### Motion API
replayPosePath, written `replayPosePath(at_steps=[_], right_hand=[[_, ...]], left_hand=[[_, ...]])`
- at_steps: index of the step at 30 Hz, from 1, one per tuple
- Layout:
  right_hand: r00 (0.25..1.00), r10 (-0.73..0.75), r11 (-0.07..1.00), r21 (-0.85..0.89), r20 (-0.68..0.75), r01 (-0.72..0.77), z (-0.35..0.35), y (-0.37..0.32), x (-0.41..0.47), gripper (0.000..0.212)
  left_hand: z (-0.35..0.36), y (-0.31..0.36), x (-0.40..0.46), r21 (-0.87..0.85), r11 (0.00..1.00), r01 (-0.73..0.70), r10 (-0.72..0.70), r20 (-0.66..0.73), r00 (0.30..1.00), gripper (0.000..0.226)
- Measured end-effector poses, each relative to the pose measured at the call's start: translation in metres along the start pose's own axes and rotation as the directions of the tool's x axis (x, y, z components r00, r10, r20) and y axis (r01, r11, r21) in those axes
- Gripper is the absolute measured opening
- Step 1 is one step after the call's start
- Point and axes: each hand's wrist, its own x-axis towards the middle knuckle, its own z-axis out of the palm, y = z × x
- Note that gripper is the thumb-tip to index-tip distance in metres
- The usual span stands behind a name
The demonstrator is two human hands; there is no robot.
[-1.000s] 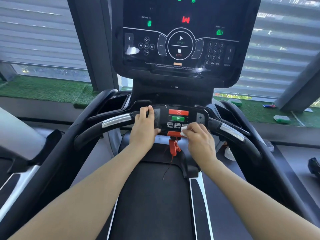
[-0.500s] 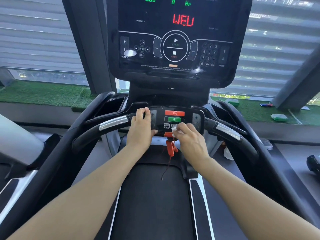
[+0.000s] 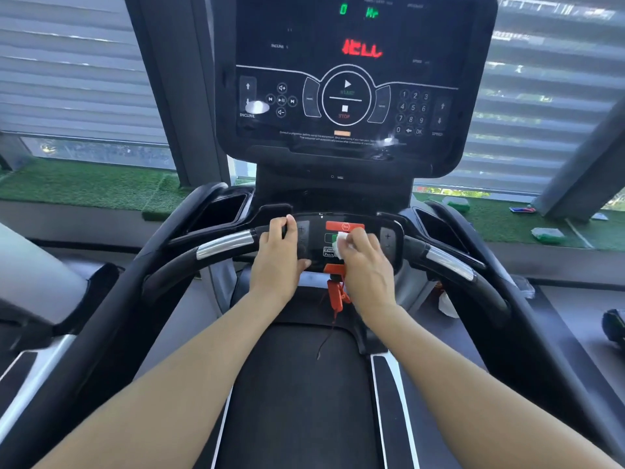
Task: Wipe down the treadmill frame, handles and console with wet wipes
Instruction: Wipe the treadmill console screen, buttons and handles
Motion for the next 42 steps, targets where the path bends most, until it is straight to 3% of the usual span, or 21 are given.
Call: replayPosePath(at_steps=[2,4,5,7,10,13,16,18,21,23,25,28,32,34,38,42], right_hand=[[0.988,-0.148,0.989,-0.004,-0.033,0.148,0.004,-0.012,-0.001,0.014],[0.974,-0.228,0.973,-0.027,0.008,0.228,-0.001,-0.009,0.001,0.010],[0.971,-0.237,0.971,-0.031,0.039,0.238,-0.003,-0.004,0.002,0.021],[0.987,-0.130,0.991,-0.023,0.096,0.133,-0.008,0.012,0.002,0.030],[0.991,0.126,0.992,-0.007,0.040,-0.126,-0.009,0.023,0.006,0.031],[0.998,0.054,0.998,-0.014,0.015,-0.054,-0.005,0.002,0.006,0.039],[0.984,-0.152,0.988,0.019,0.091,0.151,0.001,-0.023,0.006,0.038],[0.972,-0.196,0.981,0.019,0.133,0.195,-0.001,-0.023,0.008,0.038],[0.984,-0.076,0.997,0.019,0.160,0.074,-0.006,0.002,0.006,0.038],[0.992,0.085,0.996,0.006,0.096,-0.086,-0.008,0.016,0.005,0.043],[0.988,0.143,0.990,-0.014,0.063,-0.142,-0.005,0.013,0.005,0.045],[0.997,0.058,0.998,-0.003,0.047,-0.058,-0.003,-0.012,0.015,0.044],[0.973,-0.128,0.992,0.014,0.190,0.128,-0.008,-0.025,0.030,0.037],[0.982,-0.086,0.996,-0.002,0.166,0.088,-0.014,-0.012,0.026,0.033],[0.983,0.157,0.988,-0.014,0.093,-0.156,-0.011,0.023,0.015,0.041],[0.989,0.123,0.992,0.014,0.079,-0.124,-0.005,0.006,0.025,0.046]], left_hand=[[-0.001,-0.001,0.000,0.012,1.000,-0.004,0.004,-0.003,1.000,0.078],[-0.001,0.000,0.000,0.011,1.000,-0.004,0.004,0.003,1.000,0.078],[-0.001,0.001,-0.001,0.007,1.000,-0.003,0.003,0.007,1.000,0.078],[-0.002,0.002,-0.001,-0.003,1.000,-0.001,0.001,0.009,1.000,0.077],[-0.002,0.002,0.000,-0.010,1.000,0.004,-0.003,0.004,1.000,0.076],[-0.001,0.001,0.000,0.001,1.000,0.002,-0.002,0.003,1.000,0.077],[-0.001,0.000,-0.001,0.007,1.000,-0.005,0.005,0.002,1.000,0.077],[-0.002,0.000,-0.001,0.002,1.000,-0.007,0.007,0.005,1.000,0.077],[-0.002,0.001,-0.002,-0.001,1.000,-0.009,0.009,0.004,1.000,0.077],[-0.003,0.002,-0.001,0.000,1.000,-0.004,0.004,0.000,1.000,0.076],[-0.003,0.002,-0.001,-0.005,1.000,0.004,-0.004,-0.001,1.000,0.076],[-0.003,0.002,-0.001,-0.001,1.000,0.000,0.000,0.000,1.000,0.076],[-0.003,0.001,-0.002,-0.008,1.000,-0.003,0.003,0.006,1.000,0.078],[-0.004,0.002,-0.003,-0.013,1.000,-0.003,0.003,0.010,1.000,0.077],[-0.004,0.002,-0.001,-0.017,1.000,-0.002,0.002,0.007,1.000,0.075],[-0.003,0.001,-0.002,-0.013,1.000,0.004,-0.004,0.001,1.000,0.076]])
